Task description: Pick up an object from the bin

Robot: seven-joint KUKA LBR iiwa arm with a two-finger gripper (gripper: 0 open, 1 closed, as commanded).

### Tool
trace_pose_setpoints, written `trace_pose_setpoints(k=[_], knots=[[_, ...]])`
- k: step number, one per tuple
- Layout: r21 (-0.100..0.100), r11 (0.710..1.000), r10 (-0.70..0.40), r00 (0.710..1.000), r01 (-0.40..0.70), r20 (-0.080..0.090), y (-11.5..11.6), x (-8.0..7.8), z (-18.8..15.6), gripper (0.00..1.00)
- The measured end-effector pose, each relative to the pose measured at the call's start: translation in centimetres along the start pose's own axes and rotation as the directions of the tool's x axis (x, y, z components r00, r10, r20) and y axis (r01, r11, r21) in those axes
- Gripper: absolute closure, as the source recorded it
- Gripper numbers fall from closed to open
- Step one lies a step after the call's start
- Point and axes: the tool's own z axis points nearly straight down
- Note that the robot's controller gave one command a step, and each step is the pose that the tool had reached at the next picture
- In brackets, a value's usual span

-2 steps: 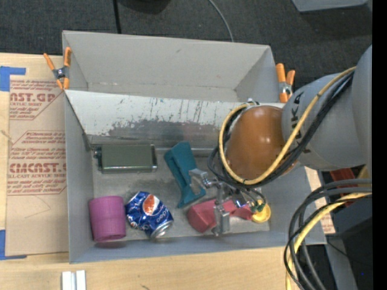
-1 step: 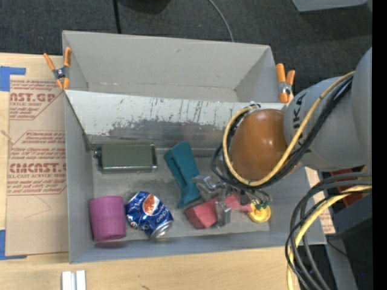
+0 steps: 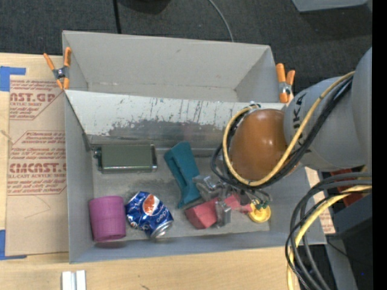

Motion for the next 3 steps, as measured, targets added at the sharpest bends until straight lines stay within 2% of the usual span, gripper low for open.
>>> trace_pose_setpoints(k=[1, 2, 3], knots=[[0.0, 1.0, -0.015, 1.0, 0.015, -0.01, 1.0, -1.1, -1.5, 1.0], [-0.006, 0.999, -0.045, 0.999, 0.044, -0.016, 0.8, -2.9, -5.0, 1.0], [-0.002, 0.997, -0.083, 0.997, 0.083, -0.009, 3.2, -1.7, -19.2, 1.0]])
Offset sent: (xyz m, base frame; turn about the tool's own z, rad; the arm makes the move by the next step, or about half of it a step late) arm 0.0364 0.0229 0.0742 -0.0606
